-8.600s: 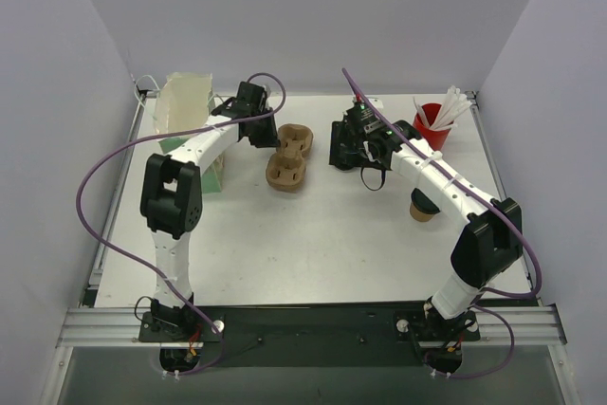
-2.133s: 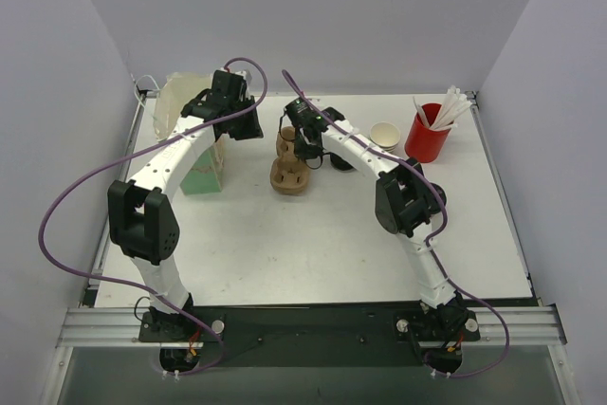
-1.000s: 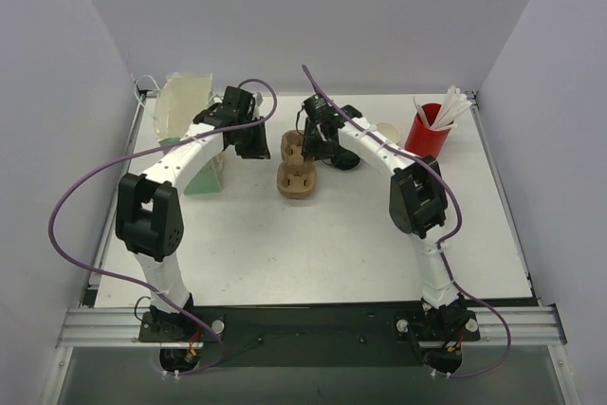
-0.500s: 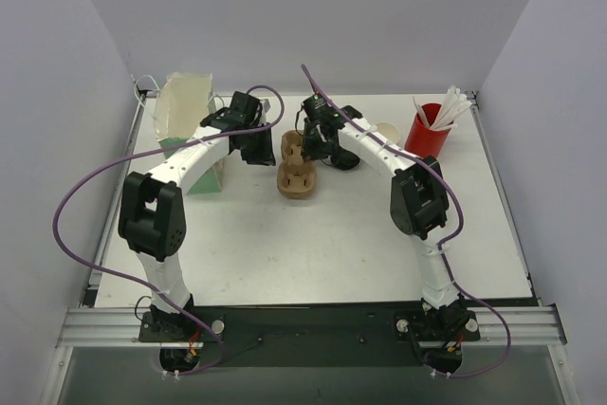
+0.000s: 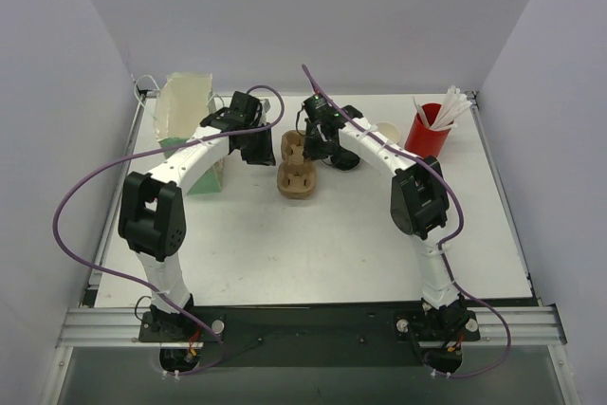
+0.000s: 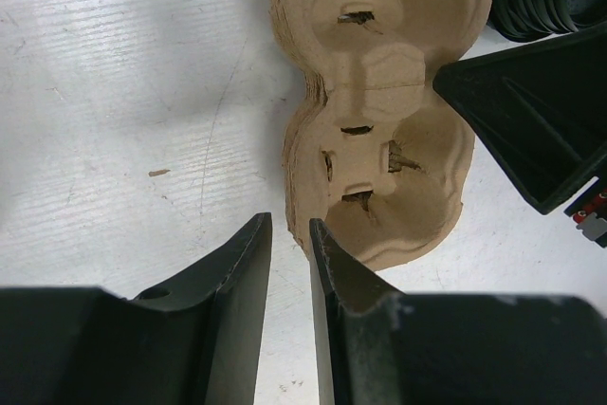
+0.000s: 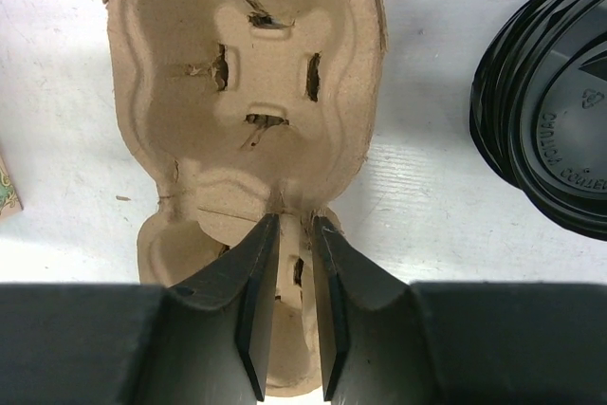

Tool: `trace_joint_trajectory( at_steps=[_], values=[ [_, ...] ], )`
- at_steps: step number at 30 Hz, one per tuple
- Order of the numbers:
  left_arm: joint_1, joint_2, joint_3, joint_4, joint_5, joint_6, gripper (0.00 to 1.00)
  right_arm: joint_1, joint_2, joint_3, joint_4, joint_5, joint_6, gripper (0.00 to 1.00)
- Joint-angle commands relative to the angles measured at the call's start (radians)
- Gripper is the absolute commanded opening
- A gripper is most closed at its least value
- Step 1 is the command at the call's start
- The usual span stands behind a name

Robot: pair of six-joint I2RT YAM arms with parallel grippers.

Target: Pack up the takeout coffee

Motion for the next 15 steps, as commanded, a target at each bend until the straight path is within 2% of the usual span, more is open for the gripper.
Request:
trace_joint_trajectory(
  at_steps=[1,5,8,15],
  values=[
    [0.000,0.007,0.015,0.034,0.009,0.012,0.33,0.009,-0.023,0.037,-0.040,0.031,-0.005,0.17],
    [0.000,0.004,0.015,0.032,0.007,0.011,0.33,0.009,-0.018,0.035,-0.040,0.029,-0.002,0.15],
    [0.002,0.004,0.013,0.035,0.007,0.011,0.33,0.009,-0.016,0.038,-0.041,0.032,0.001,0.09],
    [0.003,0.001,0.010,0.037,0.007,0.009,0.33,0.014,0.000,0.055,-0.049,0.029,0.000,0.09]
  ],
)
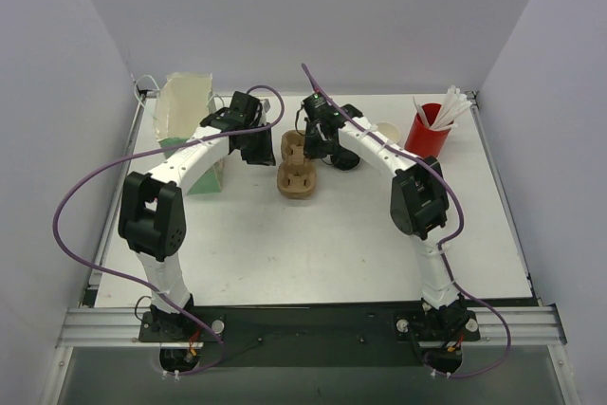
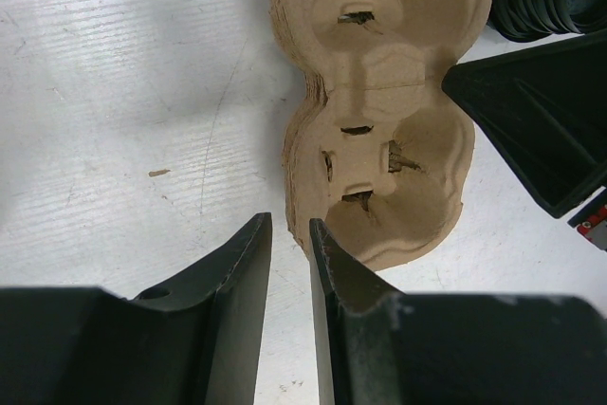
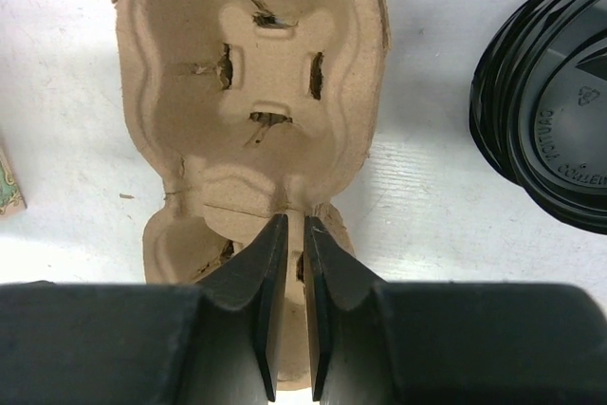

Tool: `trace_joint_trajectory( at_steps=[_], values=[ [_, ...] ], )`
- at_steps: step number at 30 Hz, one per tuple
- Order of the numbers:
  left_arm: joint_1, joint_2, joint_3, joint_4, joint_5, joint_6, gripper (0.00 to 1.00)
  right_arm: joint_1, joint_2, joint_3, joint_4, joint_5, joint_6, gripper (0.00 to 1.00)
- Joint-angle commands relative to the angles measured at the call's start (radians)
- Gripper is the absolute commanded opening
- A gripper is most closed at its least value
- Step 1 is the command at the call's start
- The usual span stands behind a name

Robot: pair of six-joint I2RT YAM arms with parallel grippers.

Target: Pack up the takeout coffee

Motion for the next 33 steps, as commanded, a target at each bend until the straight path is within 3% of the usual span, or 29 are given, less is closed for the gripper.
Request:
trace_joint_trajectory(
  at_steps=[1,33],
  values=[
    [0.003,0.000,0.010,0.037,0.007,0.009,0.33,0.010,0.000,0.043,-0.029,0.023,0.000,0.09],
    [0.008,0.007,0.012,0.038,0.007,0.011,0.33,0.016,0.020,0.045,-0.041,0.055,-0.007,0.09]
  ],
)
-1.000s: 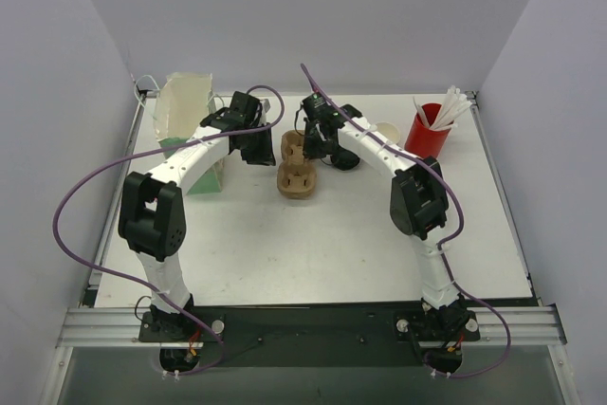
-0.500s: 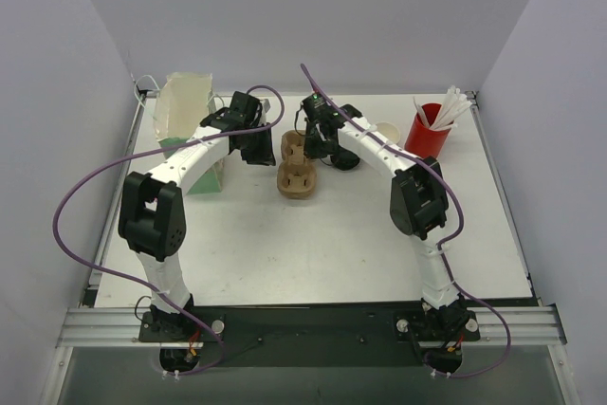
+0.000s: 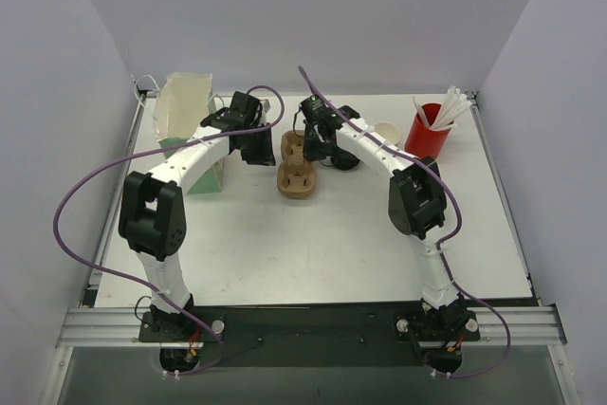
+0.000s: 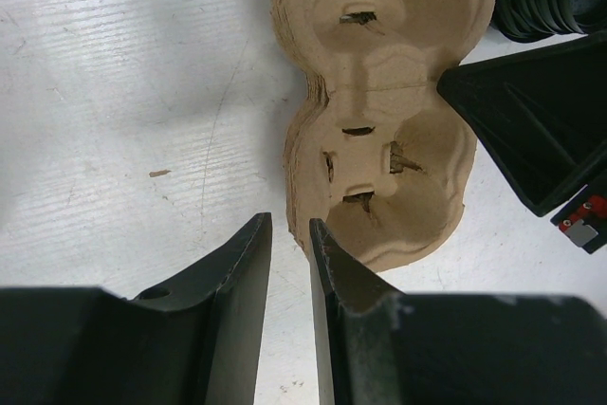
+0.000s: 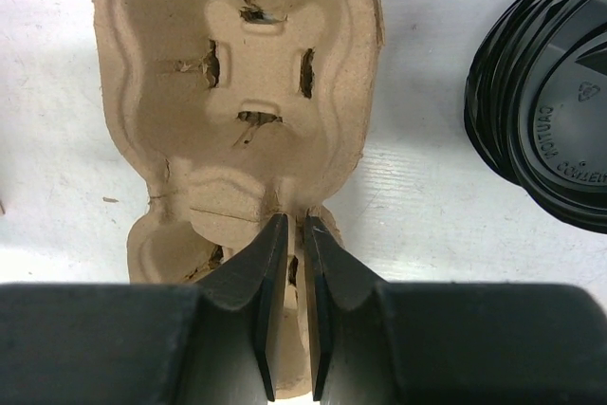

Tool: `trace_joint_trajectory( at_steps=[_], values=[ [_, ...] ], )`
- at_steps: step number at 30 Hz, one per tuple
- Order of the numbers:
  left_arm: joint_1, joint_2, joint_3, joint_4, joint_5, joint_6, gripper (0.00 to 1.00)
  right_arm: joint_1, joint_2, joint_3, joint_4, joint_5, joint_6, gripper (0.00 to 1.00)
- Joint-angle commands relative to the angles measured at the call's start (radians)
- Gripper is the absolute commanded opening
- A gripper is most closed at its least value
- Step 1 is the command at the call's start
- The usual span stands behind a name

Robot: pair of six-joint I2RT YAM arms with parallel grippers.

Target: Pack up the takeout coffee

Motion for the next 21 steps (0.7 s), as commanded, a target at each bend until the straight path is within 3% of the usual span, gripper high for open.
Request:
trace_joint_trajectory(
  at_steps=[1,8,21],
  values=[
    [0.009,0.005,0.012,0.038,0.009,0.009,0.33,0.009,0.007,0.039,-0.030,0.028,-0.002,0.09],
    [0.010,0.007,0.010,0.038,0.010,0.011,0.33,0.007,0.013,0.053,-0.038,0.024,-0.007,0.05],
    [0.012,0.007,0.012,0.038,0.010,0.012,0.33,0.006,0.022,0.053,-0.045,0.022,-0.013,0.08]
  ],
)
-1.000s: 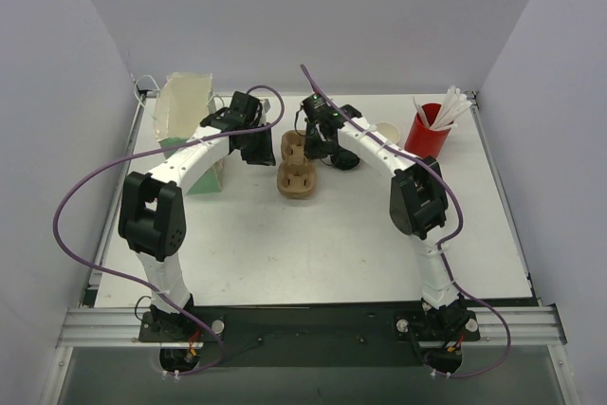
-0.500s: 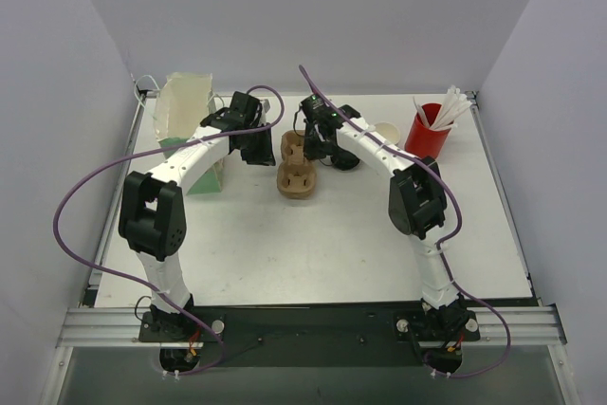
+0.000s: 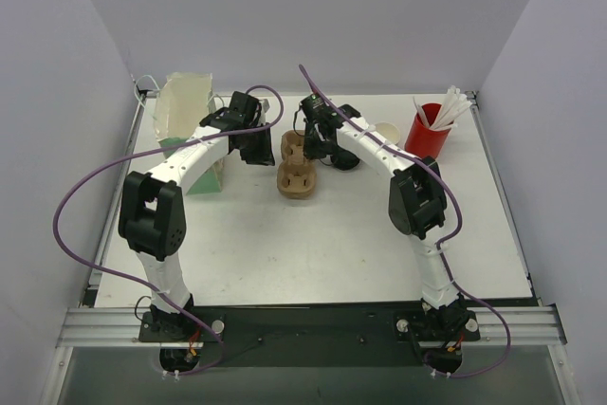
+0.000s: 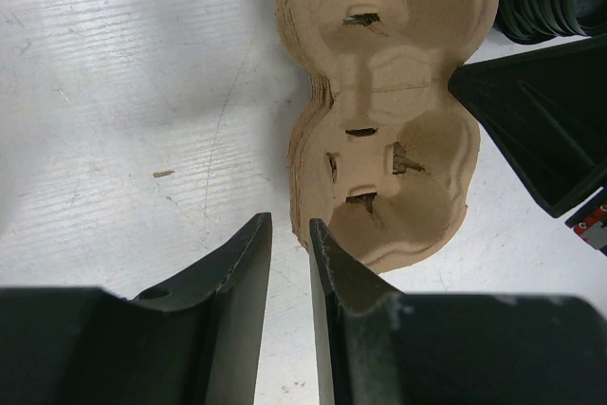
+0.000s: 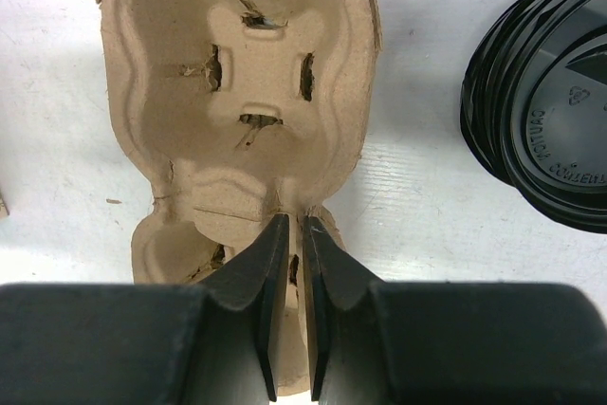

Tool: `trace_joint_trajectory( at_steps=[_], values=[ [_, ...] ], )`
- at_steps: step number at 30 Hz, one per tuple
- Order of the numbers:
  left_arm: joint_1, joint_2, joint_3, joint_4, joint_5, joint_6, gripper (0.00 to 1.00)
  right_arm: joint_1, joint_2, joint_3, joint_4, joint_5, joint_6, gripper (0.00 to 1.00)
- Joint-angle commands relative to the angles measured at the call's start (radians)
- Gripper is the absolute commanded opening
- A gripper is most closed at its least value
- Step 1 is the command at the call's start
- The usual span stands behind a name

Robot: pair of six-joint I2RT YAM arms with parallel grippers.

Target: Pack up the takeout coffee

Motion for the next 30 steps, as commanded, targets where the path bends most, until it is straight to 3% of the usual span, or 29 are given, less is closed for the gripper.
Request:
trace_joint_trajectory(
  at_steps=[1,26,30],
  values=[
    [0.007,0.006,0.010,0.039,0.010,0.010,0.33,0.007,0.024,0.040,-0.037,0.019,-0.009,0.08],
    [0.009,0.019,0.015,0.042,0.015,0.010,0.33,0.007,0.028,0.040,-0.037,0.034,-0.009,0.05],
    [0.009,0.019,0.015,0.042,0.016,0.010,0.33,0.009,0.019,0.043,-0.039,0.035,-0.012,0.09]
  ],
)
